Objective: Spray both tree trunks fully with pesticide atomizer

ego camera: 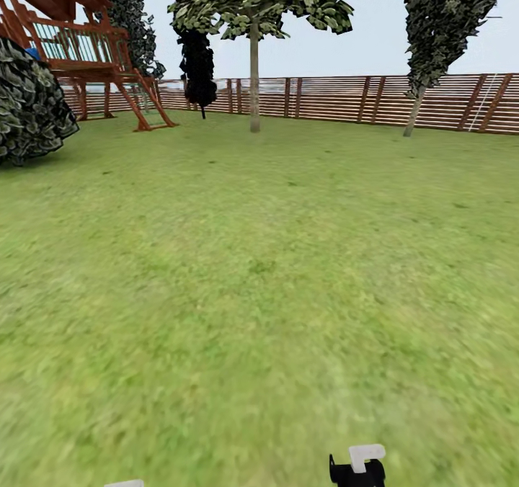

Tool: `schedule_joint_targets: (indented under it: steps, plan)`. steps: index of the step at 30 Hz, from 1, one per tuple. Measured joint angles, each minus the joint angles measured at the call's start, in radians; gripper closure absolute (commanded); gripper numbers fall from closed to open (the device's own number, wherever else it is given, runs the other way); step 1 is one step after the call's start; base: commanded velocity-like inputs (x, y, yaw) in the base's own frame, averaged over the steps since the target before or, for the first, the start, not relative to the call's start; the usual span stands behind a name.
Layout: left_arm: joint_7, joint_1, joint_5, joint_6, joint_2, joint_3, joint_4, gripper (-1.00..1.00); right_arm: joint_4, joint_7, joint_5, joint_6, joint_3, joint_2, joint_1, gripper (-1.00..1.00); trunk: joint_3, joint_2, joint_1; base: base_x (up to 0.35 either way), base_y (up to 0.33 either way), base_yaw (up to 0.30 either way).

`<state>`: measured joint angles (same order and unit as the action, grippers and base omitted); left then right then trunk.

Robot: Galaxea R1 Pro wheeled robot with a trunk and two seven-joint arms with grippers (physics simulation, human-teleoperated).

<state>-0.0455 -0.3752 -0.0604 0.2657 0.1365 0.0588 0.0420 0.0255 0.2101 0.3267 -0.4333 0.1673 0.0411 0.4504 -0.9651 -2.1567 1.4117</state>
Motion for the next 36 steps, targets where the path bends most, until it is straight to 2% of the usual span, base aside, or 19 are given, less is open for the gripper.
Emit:
schedule_joint_targets:
  steps: [36]
  plan:
    - [0.000,0.000,0.000,0.000,0.000,0.000,0.000,1.00,0.000,0.000,-0.001,0.000,0.000,0.001,0.000,-1.00,0.000,0.000,0.000,0.338,0.000,0.000]
